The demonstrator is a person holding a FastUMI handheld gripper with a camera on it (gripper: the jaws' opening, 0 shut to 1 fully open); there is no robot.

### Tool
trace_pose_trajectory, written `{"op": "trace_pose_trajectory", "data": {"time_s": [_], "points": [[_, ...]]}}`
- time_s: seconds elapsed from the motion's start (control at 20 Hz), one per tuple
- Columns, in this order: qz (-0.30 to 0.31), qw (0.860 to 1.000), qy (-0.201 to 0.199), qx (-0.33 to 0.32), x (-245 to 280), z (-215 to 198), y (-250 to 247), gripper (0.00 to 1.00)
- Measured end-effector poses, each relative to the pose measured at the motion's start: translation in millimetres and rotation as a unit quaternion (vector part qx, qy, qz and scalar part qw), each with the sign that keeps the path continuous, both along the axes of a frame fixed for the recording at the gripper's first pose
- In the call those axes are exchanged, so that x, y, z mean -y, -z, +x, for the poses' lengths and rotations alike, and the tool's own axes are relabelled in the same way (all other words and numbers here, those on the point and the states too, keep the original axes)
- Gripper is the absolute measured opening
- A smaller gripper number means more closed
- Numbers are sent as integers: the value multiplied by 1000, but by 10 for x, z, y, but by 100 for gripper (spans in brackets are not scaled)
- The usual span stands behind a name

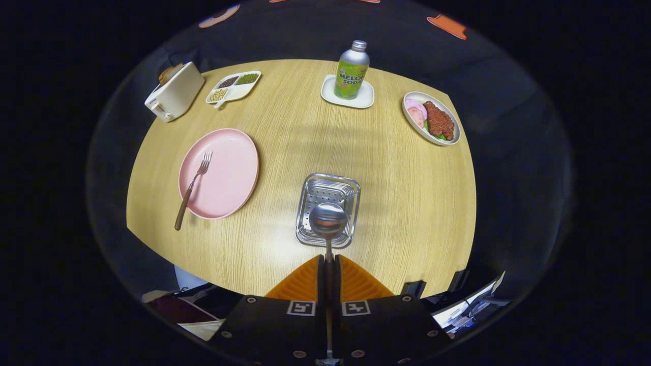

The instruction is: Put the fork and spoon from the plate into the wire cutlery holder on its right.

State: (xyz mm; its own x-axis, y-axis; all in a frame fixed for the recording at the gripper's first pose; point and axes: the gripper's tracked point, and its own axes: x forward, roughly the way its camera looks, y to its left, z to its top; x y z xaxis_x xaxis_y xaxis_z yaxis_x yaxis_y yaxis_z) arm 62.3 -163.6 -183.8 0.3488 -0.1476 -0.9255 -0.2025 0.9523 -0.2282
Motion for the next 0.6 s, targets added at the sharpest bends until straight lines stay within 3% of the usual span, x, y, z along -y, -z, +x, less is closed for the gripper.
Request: {"op": "trace_pose_trajectory", "data": {"time_s": [0.25,0.6], "points": [[-15,999,-4,-47,34,113,165,5],[-15,998,-14,-54,-15,324,281,6]]}}
